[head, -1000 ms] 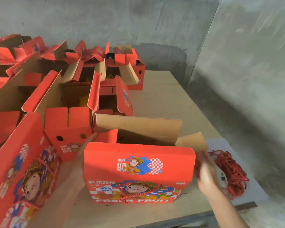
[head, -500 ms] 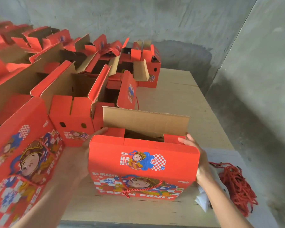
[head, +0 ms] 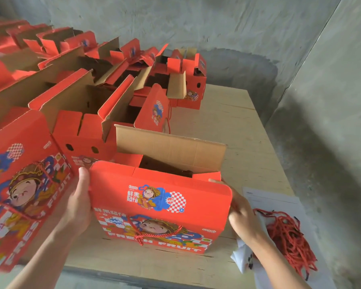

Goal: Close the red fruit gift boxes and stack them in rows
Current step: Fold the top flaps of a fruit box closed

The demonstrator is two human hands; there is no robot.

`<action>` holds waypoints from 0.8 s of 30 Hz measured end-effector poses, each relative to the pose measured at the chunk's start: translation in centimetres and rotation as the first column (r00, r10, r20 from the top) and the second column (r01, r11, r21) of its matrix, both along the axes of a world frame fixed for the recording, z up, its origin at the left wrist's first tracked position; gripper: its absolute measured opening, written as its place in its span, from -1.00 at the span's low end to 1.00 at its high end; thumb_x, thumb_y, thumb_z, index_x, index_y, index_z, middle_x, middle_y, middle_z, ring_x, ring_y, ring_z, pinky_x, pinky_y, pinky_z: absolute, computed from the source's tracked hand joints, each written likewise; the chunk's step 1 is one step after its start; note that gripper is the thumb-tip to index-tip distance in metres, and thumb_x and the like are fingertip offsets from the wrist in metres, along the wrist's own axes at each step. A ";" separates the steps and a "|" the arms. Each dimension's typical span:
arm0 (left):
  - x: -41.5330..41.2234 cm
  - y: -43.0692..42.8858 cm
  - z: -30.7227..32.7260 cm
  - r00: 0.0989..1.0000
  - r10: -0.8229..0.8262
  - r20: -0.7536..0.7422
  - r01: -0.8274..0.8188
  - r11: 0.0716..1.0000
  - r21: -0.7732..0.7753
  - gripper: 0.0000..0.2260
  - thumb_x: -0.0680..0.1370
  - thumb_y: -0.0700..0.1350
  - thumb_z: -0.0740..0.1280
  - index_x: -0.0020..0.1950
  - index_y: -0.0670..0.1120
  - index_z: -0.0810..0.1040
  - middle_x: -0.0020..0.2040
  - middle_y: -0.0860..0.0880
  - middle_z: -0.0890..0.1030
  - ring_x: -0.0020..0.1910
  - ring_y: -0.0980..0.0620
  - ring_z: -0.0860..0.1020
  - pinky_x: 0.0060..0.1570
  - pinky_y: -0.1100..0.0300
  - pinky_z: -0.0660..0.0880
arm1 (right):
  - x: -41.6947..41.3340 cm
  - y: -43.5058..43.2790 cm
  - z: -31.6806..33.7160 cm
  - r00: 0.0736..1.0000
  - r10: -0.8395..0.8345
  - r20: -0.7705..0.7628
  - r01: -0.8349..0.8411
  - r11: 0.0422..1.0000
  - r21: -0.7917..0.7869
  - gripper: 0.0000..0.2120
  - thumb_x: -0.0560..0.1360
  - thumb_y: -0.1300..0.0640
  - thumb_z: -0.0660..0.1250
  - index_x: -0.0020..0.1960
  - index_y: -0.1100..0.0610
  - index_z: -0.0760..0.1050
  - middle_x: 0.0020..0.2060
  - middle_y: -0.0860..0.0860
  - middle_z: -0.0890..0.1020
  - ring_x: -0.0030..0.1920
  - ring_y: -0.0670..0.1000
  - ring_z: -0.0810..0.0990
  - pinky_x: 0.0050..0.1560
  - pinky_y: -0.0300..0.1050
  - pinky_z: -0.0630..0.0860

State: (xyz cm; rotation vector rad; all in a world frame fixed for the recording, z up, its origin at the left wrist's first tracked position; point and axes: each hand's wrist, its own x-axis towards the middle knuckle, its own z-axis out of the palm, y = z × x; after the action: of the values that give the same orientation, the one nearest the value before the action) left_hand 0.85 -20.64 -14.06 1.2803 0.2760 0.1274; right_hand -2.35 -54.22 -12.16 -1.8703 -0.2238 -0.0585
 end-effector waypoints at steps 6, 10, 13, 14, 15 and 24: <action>-0.2 -0.4 -1.0 0.986 0.161 0.045 -0.167 0.952 0.256 -0.54 0.27 0.47 0.32 -0.26 0.10 0.68 -0.36 0.16 0.64 -0.39 0.24 0.58 -0.39 0.27 0.51 | -0.9 -0.3 0.1 0.985 0.107 -0.137 -0.068 0.961 0.267 -0.52 0.59 -0.13 0.02 0.37 0.09 0.39 0.34 -0.07 0.48 0.41 -0.10 0.34 0.43 -0.12 0.23; -0.2 -1.0 -0.8 0.978 0.132 0.161 -0.172 0.948 0.269 -0.76 0.52 0.18 0.29 -0.20 0.13 0.68 -0.33 0.22 0.63 -0.37 0.31 0.55 -0.41 0.43 0.46 | -0.9 -0.2 0.4 0.990 0.043 -0.132 -0.007 0.965 0.261 -0.41 0.48 -0.33 0.10 0.44 -0.11 0.20 0.29 -0.13 0.52 0.38 -0.16 0.35 0.39 -0.10 0.20; -0.1 -0.8 -0.6 0.969 0.077 0.236 -0.154 0.932 0.329 -0.82 0.56 0.12 0.23 -0.06 0.18 0.63 -0.18 0.26 0.63 -0.25 0.36 0.53 -0.31 0.49 0.44 | -0.8 1.2 0.3 0.996 -0.081 -0.026 0.080 0.997 -0.004 -0.67 0.55 -0.11 0.19 0.30 -0.12 0.39 0.01 -0.22 0.59 0.04 -0.31 0.50 0.09 -0.37 0.34; -0.1 -0.6 -0.5 0.966 0.041 0.255 -0.129 0.933 0.337 -0.84 0.57 0.12 0.23 0.02 0.21 0.60 -0.08 0.26 0.63 -0.15 0.36 0.54 -0.24 0.51 0.44 | -0.7 1.6 0.0 0.991 -0.136 0.011 0.137 0.990 -0.041 -0.76 0.57 -0.02 0.21 0.21 -0.03 0.49 0.03 -0.21 0.58 0.04 -0.31 0.50 0.09 -0.38 0.34; -0.1 -0.5 -0.6 0.963 0.001 0.271 -0.100 0.930 0.353 -0.83 0.60 0.08 0.21 0.13 0.24 0.55 0.04 0.24 0.61 -0.04 0.36 0.54 -0.16 0.51 0.45 | -0.8 2.0 -0.1 0.980 -0.194 0.040 0.196 0.979 -0.059 -0.79 0.58 0.06 0.21 0.14 0.06 0.54 0.11 -0.19 0.57 0.11 -0.33 0.49 0.12 -0.41 0.33; 1.0 0.0 0.7 0.994 -0.020 0.105 -0.015 0.947 0.321 -0.80 0.60 -0.03 0.25 -0.11 0.06 0.65 -0.15 0.08 0.65 -0.25 0.09 0.52 -0.26 0.12 0.45 | -0.5 3.2 -0.5 0.919 -0.376 0.122 0.378 0.926 0.010 -0.76 0.59 0.23 0.20 0.18 0.19 0.56 -0.14 -0.05 0.65 -0.54 -0.11 0.32 -0.46 -0.39 0.24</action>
State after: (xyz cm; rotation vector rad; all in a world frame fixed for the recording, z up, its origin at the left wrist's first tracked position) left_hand 1.86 -20.66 -13.40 1.5920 0.1642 0.2461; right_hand -2.82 -51.00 -12.68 -1.9029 0.0579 -0.4381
